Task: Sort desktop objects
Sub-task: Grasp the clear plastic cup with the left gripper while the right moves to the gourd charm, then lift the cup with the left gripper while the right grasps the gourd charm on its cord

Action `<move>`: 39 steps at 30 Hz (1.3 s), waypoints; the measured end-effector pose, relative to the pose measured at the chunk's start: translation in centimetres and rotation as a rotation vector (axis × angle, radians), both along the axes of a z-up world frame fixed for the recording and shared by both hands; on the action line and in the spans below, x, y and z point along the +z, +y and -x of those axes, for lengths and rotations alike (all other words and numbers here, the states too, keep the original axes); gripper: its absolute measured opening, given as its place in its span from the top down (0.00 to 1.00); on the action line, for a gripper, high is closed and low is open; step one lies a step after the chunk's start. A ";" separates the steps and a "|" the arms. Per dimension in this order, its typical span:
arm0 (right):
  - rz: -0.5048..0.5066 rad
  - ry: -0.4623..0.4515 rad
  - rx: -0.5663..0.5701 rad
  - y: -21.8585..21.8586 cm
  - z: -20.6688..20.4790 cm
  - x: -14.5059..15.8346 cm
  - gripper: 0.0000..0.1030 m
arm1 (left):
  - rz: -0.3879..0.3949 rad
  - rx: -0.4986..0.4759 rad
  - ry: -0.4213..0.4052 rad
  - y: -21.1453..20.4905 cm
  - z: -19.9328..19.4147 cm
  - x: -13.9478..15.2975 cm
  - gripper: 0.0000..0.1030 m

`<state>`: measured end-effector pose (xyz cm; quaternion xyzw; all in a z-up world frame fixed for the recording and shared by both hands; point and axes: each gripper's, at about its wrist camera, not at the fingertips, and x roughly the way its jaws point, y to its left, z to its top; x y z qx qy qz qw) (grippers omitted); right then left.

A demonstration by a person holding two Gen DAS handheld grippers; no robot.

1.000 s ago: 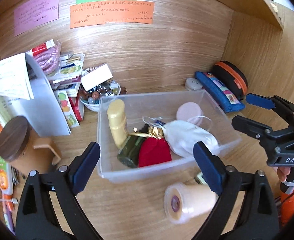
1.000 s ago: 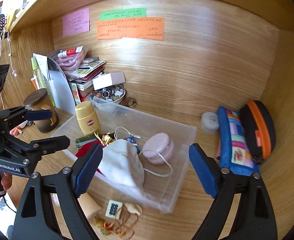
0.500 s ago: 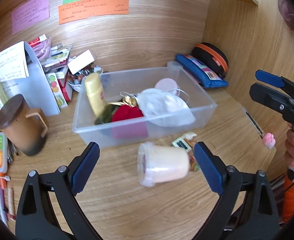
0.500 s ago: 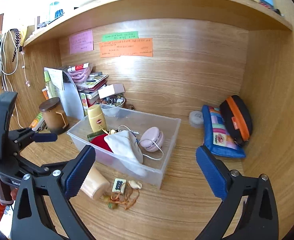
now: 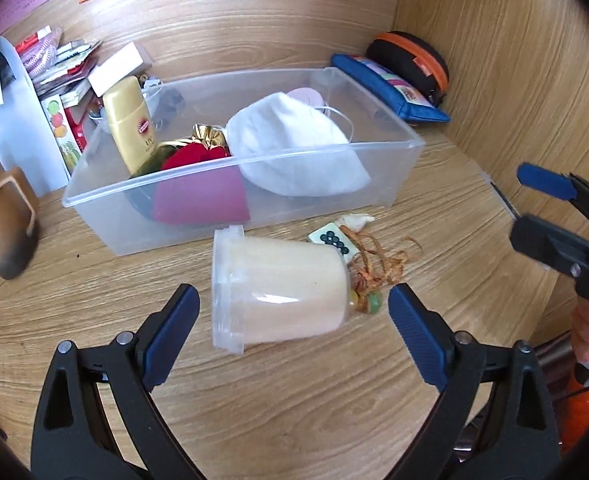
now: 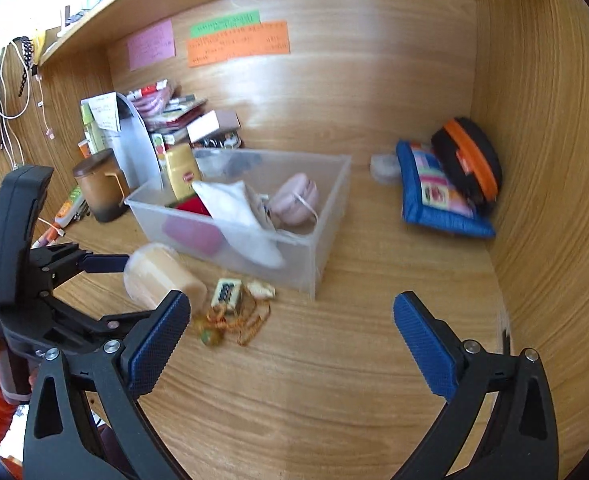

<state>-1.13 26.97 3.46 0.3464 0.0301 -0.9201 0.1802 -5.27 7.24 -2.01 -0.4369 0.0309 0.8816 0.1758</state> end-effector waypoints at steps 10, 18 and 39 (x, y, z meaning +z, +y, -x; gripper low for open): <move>0.007 -0.097 0.091 -1.0 0.4 -2.8 0.01 | -0.024 0.047 -0.047 -0.7 2.2 -1.3 0.06; -0.037 -0.119 0.143 -3.0 0.6 -4.5 0.02 | -0.033 0.063 -0.068 -0.7 3.2 -2.3 0.09; -0.118 -0.196 0.232 -8.0 2.4 -7.9 0.53 | -0.059 0.047 -0.043 -5.8 0.9 -1.9 0.29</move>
